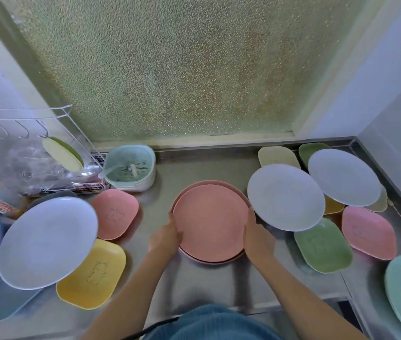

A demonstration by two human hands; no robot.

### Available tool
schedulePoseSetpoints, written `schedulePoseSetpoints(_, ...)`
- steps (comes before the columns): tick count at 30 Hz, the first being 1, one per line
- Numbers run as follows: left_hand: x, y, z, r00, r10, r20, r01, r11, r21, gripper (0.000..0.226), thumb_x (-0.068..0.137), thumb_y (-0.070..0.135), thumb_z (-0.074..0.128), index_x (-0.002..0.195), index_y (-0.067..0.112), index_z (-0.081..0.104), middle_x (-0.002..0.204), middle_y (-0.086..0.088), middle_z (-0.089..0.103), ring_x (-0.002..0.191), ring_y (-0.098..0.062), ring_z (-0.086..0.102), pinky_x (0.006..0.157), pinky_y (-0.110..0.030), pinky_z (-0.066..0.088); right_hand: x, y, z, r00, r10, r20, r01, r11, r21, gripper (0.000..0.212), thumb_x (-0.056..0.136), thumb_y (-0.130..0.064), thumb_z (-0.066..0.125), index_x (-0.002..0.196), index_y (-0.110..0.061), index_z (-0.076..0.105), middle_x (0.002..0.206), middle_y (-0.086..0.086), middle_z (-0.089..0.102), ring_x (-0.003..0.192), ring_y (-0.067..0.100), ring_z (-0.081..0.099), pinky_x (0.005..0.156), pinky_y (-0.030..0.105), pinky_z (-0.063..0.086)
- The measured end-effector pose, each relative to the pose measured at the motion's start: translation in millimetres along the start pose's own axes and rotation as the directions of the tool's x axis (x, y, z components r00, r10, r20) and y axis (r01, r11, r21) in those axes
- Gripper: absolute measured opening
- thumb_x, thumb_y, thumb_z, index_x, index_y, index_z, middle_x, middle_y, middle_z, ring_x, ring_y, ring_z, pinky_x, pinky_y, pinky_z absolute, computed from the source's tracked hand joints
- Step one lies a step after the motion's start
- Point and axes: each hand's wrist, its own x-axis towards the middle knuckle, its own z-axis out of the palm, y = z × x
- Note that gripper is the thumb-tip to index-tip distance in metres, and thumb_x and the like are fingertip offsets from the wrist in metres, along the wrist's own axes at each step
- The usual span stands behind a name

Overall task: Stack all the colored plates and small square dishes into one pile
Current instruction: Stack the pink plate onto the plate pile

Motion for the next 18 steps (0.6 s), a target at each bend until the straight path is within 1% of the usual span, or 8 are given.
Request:
schedulePoseSetpoints(4,1.5,2.3,2.8,1.000,-0.026,-0.015,0.026,0.999,0.042,0.069,0.096,0.022,0.037,0.150,0.012,-0.005,0.120,-0.018,0.063,0.108,-0.035,0.061,0.087,-0.038,0.046,0.1,-4.0,4.6,1.000,-0.001,-0.013,0.000,0.998,-0.069,0.075,0.088,-0.071,0.014,0.109,-0.016,0.060,0.088,0.003,0.058,0.085,0.024,0.052,0.082,0.032,0.038)
schedulePoseSetpoints(6,3.2,4.7,2.6,0.998,-0.055,-0.022,0.057,0.995,0.084,0.066,0.095,0.018,0.035,0.150,0.012,-0.001,0.120,-0.017,0.063,0.107,-0.035,0.061,0.088,-0.038,0.046,-0.3,-6.6,4.6,0.999,-0.022,-0.046,0.019,0.996,-0.082,0.078,0.086,-0.072,0.011,0.105,-0.017,0.062,0.081,0.003,0.060,0.081,0.023,0.053,0.080,0.032,0.040)
schedulePoseSetpoints(9,2.4,9.8,0.3,0.994,-0.038,-0.102,0.055,0.985,0.166,0.058,0.095,0.014,0.034,0.148,0.011,0.010,0.116,-0.013,0.065,0.102,-0.033,0.064,0.084,-0.036,0.048,0.1,-7.4,0.8,0.998,-0.059,0.001,0.058,0.985,-0.162,0.080,0.086,-0.061,-0.005,0.127,-0.022,0.051,0.097,0.009,0.064,0.091,0.029,0.059,0.078,0.033,0.040)
schedulePoseSetpoints(12,0.6,17.0,-3.5,0.986,0.058,-0.159,-0.008,0.955,0.295,0.054,0.094,0.011,0.033,0.145,0.010,0.017,0.111,-0.008,0.068,0.094,-0.031,0.068,0.075,-0.034,0.050,-4.4,-2.2,-7.8,0.997,-0.063,0.050,0.068,0.992,-0.106,0.063,0.095,-0.058,0.012,0.124,-0.023,0.055,0.093,0.002,0.063,0.091,0.025,0.058,0.085,0.034,0.042)
schedulePoseSetpoints(14,2.9,26.6,-3.0,0.969,0.187,-0.163,-0.107,0.907,0.407,0.052,0.092,0.010,0.027,0.144,0.011,0.021,0.123,-0.004,0.062,0.094,-0.029,0.068,0.068,-0.034,0.049,-8.1,4.4,-16.5,0.985,-0.166,0.055,0.172,0.978,-0.116,0.045,0.100,-0.040,0.027,0.143,-0.028,0.032,0.100,0.003,0.063,0.092,0.026,0.060,0.080,0.033,0.043)
schedulePoseSetpoints(15,4.0,34.1,-1.6,0.956,0.259,-0.135,-0.178,0.883,0.435,0.052,0.091,0.011,0.023,0.143,0.012,0.026,0.128,-0.002,0.059,0.094,-0.028,0.067,0.064,-0.034,0.046,-8.5,13.2,-19.2,0.975,-0.219,0.025,0.220,0.964,-0.147,0.047,0.100,-0.034,0.031,0.147,-0.028,0.023,0.103,0.005,0.064,0.093,0.027,0.061,0.077,0.035,0.045)
schedulePoseSetpoints(16,4.5,43.6,0.8,0.940,0.322,-0.112,-0.249,0.872,0.421,0.052,0.090,0.012,0.021,0.141,0.014,0.029,0.126,-0.002,0.060,0.092,-0.028,0.067,0.062,-0.033,0.043,-12.0,20.0,-24.9,0.968,-0.249,-0.034,0.244,0.964,-0.101,0.047,0.100,-0.030,0.034,0.146,-0.026,0.024,0.100,0.005,0.065,0.091,0.028,0.061,0.074,0.036,0.045)
schedulePoseSetpoints(18,-0.5,70.6,4.1,0.898,0.431,-0.093,-0.373,0.855,0.360,0.047,0.093,0.013,0.028,0.140,0.017,0.027,0.106,-0.004,0.068,0.084,-0.030,0.067,0.059,-0.032,0.040,-18.1,41.2,-35.6,0.960,-0.225,-0.167,0.234,0.971,0.041,0.037,0.099,-0.023,0.038,0.135,-0.021,0.038,0.078,-0.002,0.060,0.077,0.023,0.057,0.067,0.034,0.041)
